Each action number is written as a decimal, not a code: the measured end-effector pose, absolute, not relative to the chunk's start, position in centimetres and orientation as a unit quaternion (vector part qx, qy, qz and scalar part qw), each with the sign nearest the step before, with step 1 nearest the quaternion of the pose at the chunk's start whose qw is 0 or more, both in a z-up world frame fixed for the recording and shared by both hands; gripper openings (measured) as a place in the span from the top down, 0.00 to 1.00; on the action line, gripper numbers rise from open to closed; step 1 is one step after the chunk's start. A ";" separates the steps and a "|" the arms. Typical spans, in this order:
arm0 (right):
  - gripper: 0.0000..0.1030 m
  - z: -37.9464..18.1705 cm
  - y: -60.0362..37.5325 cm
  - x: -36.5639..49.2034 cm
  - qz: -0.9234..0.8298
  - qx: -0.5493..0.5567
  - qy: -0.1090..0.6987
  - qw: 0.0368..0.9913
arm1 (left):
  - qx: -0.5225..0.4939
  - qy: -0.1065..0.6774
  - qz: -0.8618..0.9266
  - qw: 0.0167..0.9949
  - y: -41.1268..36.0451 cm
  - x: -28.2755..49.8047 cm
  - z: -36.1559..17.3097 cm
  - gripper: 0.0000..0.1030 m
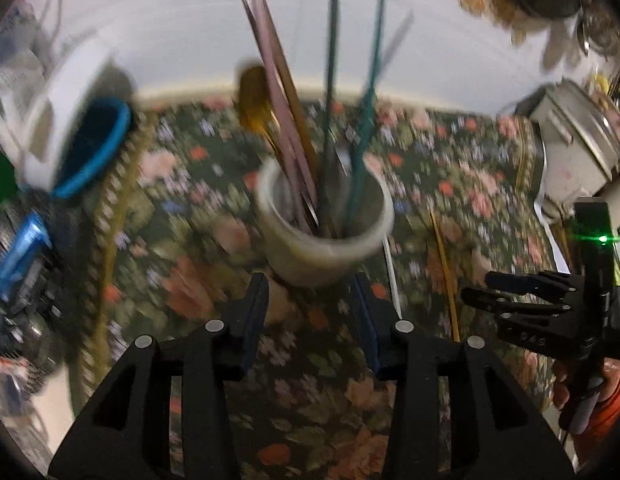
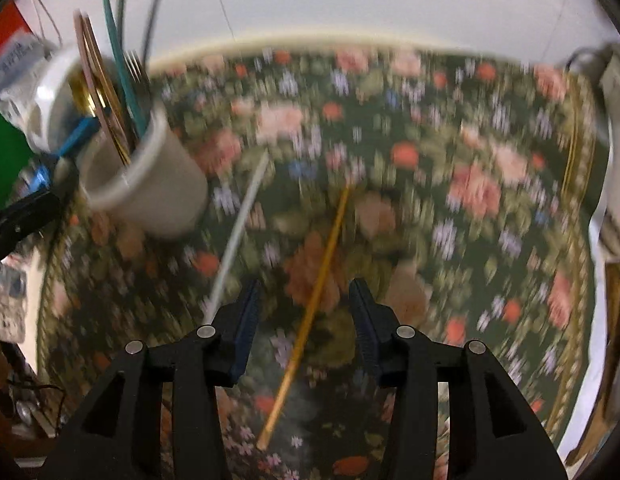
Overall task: Organize utensils
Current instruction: 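Move both grippers down to the white stick and yellow chopstick, then grasp the white stick with the left gripper while the right gripper grasps the yellow chopstick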
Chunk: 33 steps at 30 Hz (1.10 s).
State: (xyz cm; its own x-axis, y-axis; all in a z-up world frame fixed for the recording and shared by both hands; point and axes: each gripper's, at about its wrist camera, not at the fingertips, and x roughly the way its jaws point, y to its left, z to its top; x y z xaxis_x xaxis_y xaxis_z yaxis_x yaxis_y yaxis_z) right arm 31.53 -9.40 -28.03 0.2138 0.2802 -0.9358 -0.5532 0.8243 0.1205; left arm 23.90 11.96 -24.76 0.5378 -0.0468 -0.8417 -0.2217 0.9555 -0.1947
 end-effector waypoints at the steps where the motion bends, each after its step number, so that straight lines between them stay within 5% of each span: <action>1: 0.59 -28.8 -9.7 31.3 0.265 -0.119 0.575 0.765 | -0.145 0.483 0.047 0.862 11.6 23.9 -25.3 0.60; 15: 0.60 -31.0 -9.6 29.6 0.232 -0.131 0.573 0.775 | -0.136 0.539 0.002 0.831 6.2 26.4 -30.5 0.60; 24: 0.91 -31.0 -12.1 30.6 0.218 -0.116 0.572 0.782 | -0.099 0.544 -0.013 0.833 3.8 29.2 -32.0 0.60; 29: 0.93 -30.9 -15.4 31.9 0.208 -0.085 0.585 0.779 | -0.089 0.533 -0.009 0.842 3.0 30.3 -31.9 0.72; 31: 0.94 -30.5 -16.9 32.2 0.206 -0.068 0.588 0.780 | -0.093 0.531 -0.011 0.842 2.7 30.7 -32.0 0.88; 33: 0.94 -30.1 -18.2 32.5 0.206 -0.051 0.592 0.778 | -0.104 0.533 -0.019 0.839 2.4 31.1 -32.0 0.95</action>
